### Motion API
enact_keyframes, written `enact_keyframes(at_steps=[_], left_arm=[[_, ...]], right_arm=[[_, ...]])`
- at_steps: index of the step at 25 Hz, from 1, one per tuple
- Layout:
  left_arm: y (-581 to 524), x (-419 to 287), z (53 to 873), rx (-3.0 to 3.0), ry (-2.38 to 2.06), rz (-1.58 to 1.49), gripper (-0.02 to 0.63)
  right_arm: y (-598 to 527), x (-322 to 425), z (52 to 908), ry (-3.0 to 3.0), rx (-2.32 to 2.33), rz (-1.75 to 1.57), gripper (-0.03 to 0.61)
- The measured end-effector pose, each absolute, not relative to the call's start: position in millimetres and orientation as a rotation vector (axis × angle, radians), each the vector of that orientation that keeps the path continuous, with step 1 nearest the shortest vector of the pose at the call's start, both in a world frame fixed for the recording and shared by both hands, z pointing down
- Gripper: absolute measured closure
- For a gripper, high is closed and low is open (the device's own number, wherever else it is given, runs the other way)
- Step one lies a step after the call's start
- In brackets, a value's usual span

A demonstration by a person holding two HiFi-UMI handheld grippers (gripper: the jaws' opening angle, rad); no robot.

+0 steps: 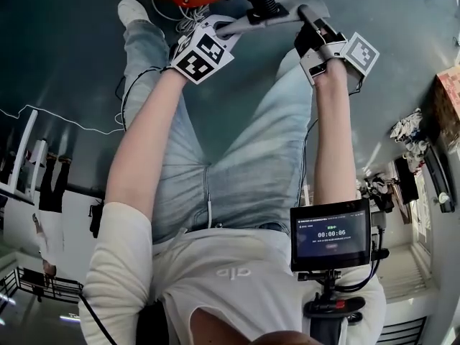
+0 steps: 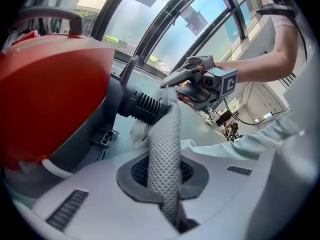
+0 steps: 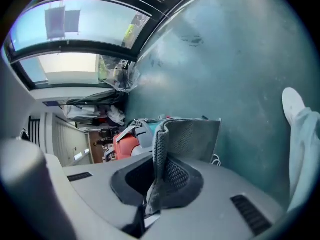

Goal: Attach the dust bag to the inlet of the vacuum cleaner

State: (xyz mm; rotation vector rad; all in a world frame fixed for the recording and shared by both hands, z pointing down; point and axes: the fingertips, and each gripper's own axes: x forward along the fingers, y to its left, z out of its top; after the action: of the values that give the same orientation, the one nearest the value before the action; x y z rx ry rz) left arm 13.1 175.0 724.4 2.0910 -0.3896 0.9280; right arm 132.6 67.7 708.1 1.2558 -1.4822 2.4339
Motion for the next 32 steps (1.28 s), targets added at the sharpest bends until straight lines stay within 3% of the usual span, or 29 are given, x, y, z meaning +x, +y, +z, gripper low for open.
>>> enact_keyframes(at_steps=[13, 18, 22, 32], left_arm=[[143.0, -0.1, 730.1, 2.097, -0.435, 0.945, 0.597], [162.5, 21.1, 716.4, 2.062, -0.487, 0.871, 0.598], [160.7, 40.3, 679.6, 2.175, -0.587, 0.904, 0.6], [134.3, 3.2, 702.9, 2.265, -0.661, 1.061, 0.598]], right_arm=[[73.8, 141.5, 717.3, -1.347, 1.403, 2.489, 0.56], [36.4, 122.1, 709.0, -1.485, 1.174, 2.259, 0.56], [30.2, 141.6, 704.7, -1.557, 1.316, 2.339, 0.56], [38.1, 135.9, 726.7, -1.509, 1.353, 2.311, 0.56]])
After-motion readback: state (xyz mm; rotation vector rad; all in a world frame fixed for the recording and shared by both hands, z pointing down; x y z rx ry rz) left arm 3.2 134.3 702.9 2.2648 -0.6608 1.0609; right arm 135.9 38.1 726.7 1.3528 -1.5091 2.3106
